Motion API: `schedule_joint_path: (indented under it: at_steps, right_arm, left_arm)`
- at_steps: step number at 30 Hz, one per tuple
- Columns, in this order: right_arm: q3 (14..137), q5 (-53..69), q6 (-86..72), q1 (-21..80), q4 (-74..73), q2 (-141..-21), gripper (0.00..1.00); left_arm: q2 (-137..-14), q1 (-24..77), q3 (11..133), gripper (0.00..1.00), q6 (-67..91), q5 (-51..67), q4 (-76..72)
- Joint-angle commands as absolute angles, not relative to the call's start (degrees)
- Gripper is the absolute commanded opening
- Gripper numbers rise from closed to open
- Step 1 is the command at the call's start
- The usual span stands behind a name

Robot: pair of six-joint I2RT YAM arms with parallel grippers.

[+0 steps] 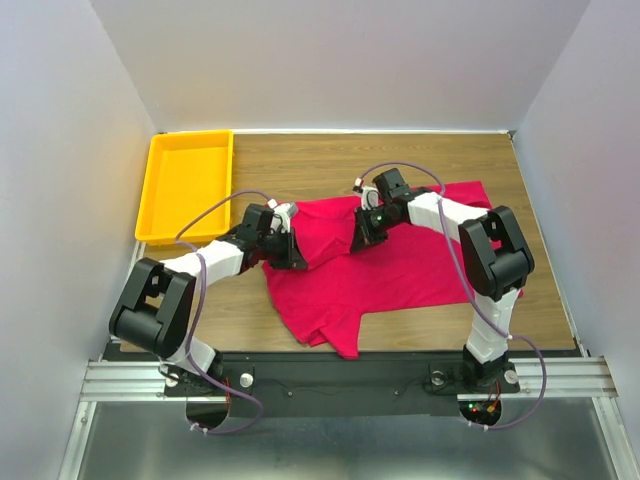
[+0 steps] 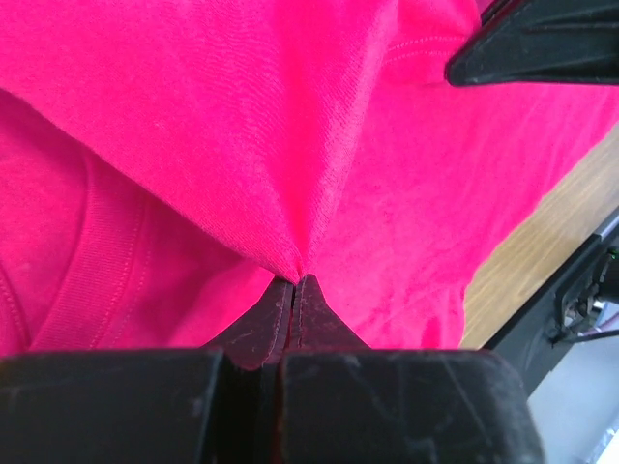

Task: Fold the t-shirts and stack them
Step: Fold the tshirt

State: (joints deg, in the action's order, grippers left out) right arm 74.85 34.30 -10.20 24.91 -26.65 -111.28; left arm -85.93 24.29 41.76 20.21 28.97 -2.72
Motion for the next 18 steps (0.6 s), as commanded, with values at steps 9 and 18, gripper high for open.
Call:
schedule_joint_path:
  at_steps: [9, 18]
  right_arm:
    - [79.6, 40.2, -6.3, 23.2, -32.7, -110.5, 0.06]
    - [80.9, 43.3, -4.2, 23.2, -37.4, -112.6, 0.06]
  left_arm:
    - [-88.5, 24.0, 44.5, 0.03, 20.6, 31.9, -3.7]
    - [-89.2, 23.8, 45.1, 0.06, 20.8, 32.2, -4.2]
